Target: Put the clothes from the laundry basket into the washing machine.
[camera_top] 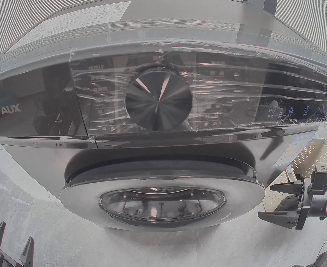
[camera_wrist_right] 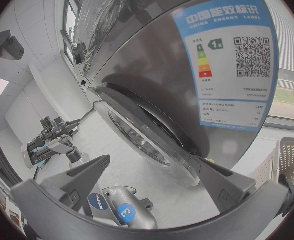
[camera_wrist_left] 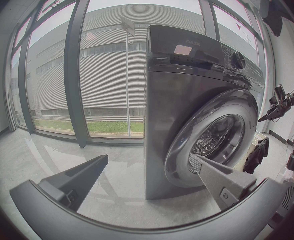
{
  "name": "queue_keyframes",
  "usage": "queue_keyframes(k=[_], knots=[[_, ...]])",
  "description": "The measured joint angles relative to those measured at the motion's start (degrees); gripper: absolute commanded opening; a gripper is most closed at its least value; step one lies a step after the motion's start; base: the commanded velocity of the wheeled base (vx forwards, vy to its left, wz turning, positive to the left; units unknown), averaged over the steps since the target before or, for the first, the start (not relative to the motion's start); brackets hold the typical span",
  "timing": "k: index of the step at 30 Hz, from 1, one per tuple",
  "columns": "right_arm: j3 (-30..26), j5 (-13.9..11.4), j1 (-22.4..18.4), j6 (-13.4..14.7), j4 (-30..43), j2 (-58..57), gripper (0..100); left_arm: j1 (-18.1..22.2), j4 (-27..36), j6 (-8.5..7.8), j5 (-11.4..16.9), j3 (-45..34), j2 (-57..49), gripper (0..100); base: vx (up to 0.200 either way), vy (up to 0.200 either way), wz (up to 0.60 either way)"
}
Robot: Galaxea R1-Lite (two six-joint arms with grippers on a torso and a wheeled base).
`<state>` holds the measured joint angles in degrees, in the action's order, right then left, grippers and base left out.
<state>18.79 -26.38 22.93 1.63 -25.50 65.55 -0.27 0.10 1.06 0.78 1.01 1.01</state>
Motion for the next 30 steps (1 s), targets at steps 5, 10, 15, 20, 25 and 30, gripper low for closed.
queue_keyframes(k=[5,10,15,20,25,30], knots=[[0.65,-0.22,-0.02,0.02,-0.02,1.15,100,0.00,0.00,-0.05,0.01,0.00,0.00,100,0.000,0.000,0.00],[2.35,-0.49,0.24,0.04,-0.22,3.68,100,0.00,0.00,-0.05,0.00,0.00,0.00,100,0.000,0.000,0.00],[3.86,-0.72,0.52,0.11,-0.26,6.06,100,0.00,-0.02,-0.13,0.09,0.00,0.00,100,0.000,0.000,0.00],[3.82,-0.83,1.60,0.11,-0.17,7.33,100,0.00,0.00,-0.13,0.11,0.00,0.00,100,0.000,0.000,0.00],[1.48,-1.32,2.86,0.09,0.18,6.89,100,0.00,-0.02,-0.11,0.15,0.00,0.00,100,-0.120,0.000,0.00],[-0.99,-2.19,3.33,0.15,0.44,4.10,100,0.00,-0.02,-0.17,0.17,0.00,0.02,100,-0.120,0.000,0.00]])
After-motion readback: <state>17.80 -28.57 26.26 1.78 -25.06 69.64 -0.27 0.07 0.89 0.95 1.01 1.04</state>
